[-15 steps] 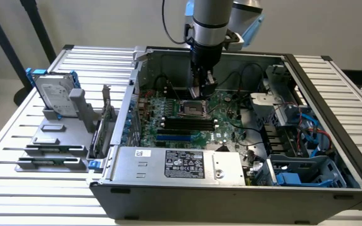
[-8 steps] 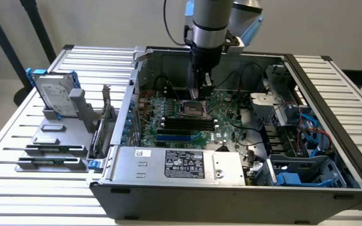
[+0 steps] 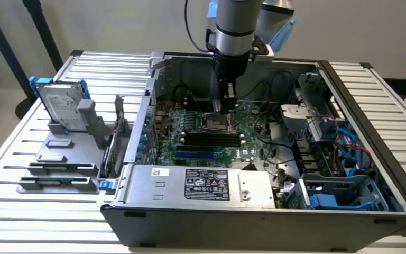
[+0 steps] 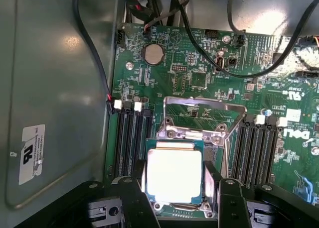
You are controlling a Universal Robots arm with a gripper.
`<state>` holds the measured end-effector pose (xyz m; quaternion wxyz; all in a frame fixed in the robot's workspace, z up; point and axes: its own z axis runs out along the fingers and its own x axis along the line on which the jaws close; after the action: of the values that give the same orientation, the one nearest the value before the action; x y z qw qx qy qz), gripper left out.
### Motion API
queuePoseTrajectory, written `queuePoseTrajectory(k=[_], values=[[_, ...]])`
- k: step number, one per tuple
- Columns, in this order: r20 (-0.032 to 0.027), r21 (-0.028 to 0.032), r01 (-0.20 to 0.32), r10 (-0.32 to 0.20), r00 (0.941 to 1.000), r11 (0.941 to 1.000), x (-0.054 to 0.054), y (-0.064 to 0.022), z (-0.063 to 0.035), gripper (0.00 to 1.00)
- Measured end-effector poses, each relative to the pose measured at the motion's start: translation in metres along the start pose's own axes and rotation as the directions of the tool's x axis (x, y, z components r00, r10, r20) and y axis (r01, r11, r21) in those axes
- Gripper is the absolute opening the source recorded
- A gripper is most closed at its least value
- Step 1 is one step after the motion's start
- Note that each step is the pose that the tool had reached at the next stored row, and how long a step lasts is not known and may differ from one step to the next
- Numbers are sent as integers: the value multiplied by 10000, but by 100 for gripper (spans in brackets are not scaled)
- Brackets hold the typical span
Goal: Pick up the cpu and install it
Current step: 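Place the cpu into insertion slot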
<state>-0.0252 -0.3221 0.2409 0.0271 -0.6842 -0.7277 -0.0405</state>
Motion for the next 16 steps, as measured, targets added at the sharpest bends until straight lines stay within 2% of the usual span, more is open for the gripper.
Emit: queuePoseTrajectory(k=[3, 7, 11, 16], values=[[1, 11, -91, 91, 10000, 10000, -3, -30, 11, 55], [-2, 27, -98, 98, 10000, 9999, -18, -130, 26, 55], [-7, 66, -178, 178, 9998, 9998, -35, -163, 34, 55], [-35, 70, -198, 199, 9998, 9998, -173, -197, 59, 55]])
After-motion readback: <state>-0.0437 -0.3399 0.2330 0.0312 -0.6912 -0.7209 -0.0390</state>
